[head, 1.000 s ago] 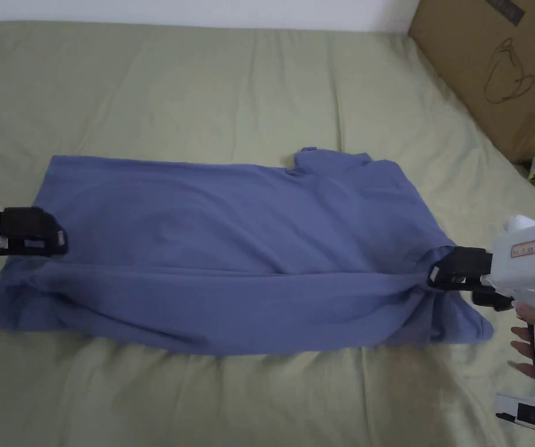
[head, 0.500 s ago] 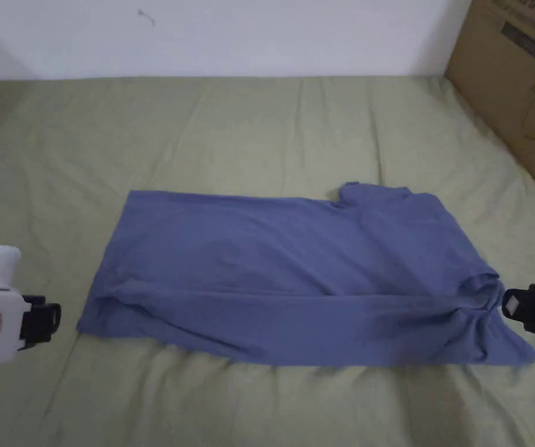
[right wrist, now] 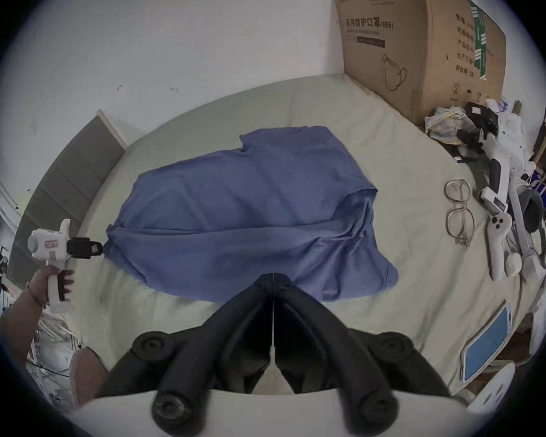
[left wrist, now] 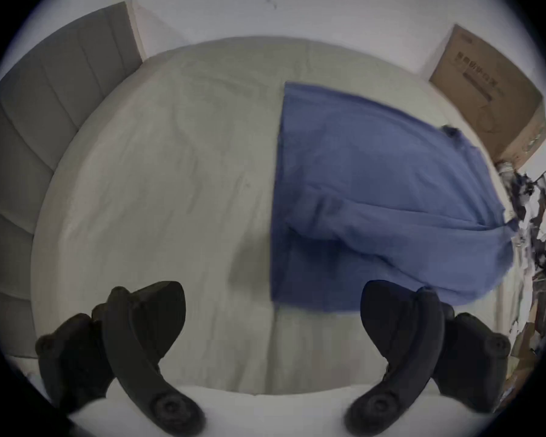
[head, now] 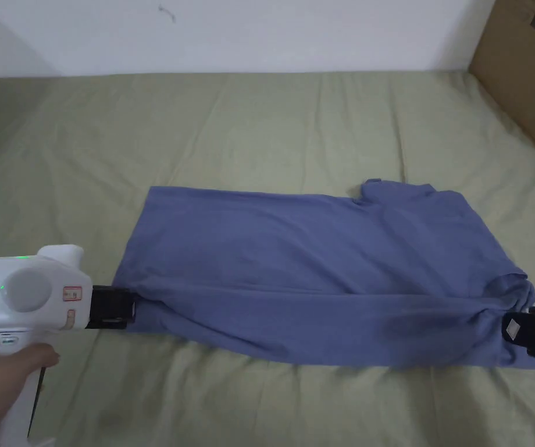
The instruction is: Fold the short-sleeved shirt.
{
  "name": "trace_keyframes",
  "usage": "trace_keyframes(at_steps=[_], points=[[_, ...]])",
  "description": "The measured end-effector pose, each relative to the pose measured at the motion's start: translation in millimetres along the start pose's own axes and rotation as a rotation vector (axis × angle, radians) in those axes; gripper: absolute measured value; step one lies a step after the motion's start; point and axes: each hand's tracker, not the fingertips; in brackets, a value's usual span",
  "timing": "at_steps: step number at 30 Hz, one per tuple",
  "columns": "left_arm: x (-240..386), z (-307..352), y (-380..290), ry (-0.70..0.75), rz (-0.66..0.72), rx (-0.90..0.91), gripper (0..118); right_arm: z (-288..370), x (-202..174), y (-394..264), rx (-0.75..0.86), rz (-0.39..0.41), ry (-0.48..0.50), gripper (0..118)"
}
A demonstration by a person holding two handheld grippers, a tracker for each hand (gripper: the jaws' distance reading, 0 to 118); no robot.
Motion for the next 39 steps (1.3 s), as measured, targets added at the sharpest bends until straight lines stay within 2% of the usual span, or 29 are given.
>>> trace_keyframes(at_steps=[4, 5, 8, 9, 10, 12, 13, 14, 15, 16, 17, 18, 19, 23, 25, 27, 29, 30, 32, 33, 37, 39], points=[[2, -32, 5, -0.01, 0.009, -0.033, 113, -9, 11, -3, -0.019, -0.006, -0.017, 2], [4, -37, 5, -0.05, 0.003, -0.044, 113, -11, 14, -4, -0.02, -0.015, -0.027, 2], [9, -35, 5, -0.03, -0.028, -0.052, 109, -15, 27, -6, -0.022, -0.055, -0.039, 2], [7, -27, 5, -0.047, -0.025, -0.038, 96, -16, 31, -7, -0.021, -0.064, -0.04, 2], [6, -19, 5, -0.062, -0.021, -0.005, 75, -16, 35, -8, -0.018, -0.069, -0.041, 2], [3, -3, 7, -0.131, -0.036, 0.063, 3, -19, 45, -9, -0.009, -0.064, -0.059, 2], [3, 4, 6, -0.182, -0.035, 0.061, 3, -21, 49, -8, -0.01, -0.06, -0.084, 2], [4, 12, 5, -0.157, -0.028, 0.073, 3, -24, 54, -7, -0.017, -0.058, -0.105, 2], [5, 18, 6, -0.13, -0.044, 0.078, 3, -28, 61, -4, -0.022, -0.065, -0.107, 8], [9, 23, 5, -0.129, -0.049, 0.078, 3, -31, 68, -2, -0.024, -0.08, -0.099, 27], [9, 26, 6, -0.13, -0.05, 0.076, 3, -36, 74, 1, -0.03, -0.107, -0.081, 58], [8, 28, 7, -0.13, -0.048, 0.065, 3, -44, 80, 4, -0.062, -0.133, -0.066, 98], [8, 27, 6, -0.136, -0.036, 0.048, 3, -53, 83, 7, -0.117, -0.146, -0.092, 107], [14, 26, 3, -0.154, -0.014, 0.025, 3, -83, 96, 13, -0.161, -0.19, -0.136, 106], [11, 22, 3, -0.154, -0.006, 0.017, 3, -94, 100, 13, -0.201, -0.186, -0.188, 105], [12, 19, 3, -0.142, -0.012, 0.009, 3, -99, 100, 12, -0.217, -0.18, -0.183, 100], [12, 17, 2, -0.145, -0.017, 0.001, 3, -95, 93, 10, -0.195, -0.14, -0.192, 76], [12, 17, 2, -0.147, -0.022, 0.0, 3, -90, 88, 10, -0.184, -0.099, -0.196, 57], [9, 19, 1, -0.15, -0.016, 0.003, 3, -84, 83, 11, -0.175, -0.082, -0.135, 11], [7, 21, 1, -0.16, 0.001, 0.005, 3, -80, 77, 10, -0.164, -0.098, -0.112, 11], [-3, 36, 2, -0.185, 0.04, 0.022, 3, -62, 67, 19, -0.15, -0.039, -0.125, 11], [-4, 51, -3, -0.173, 0.021, 0.034, 3, -45, 69, 27, -0.119, -0.061, -0.103, 11]])
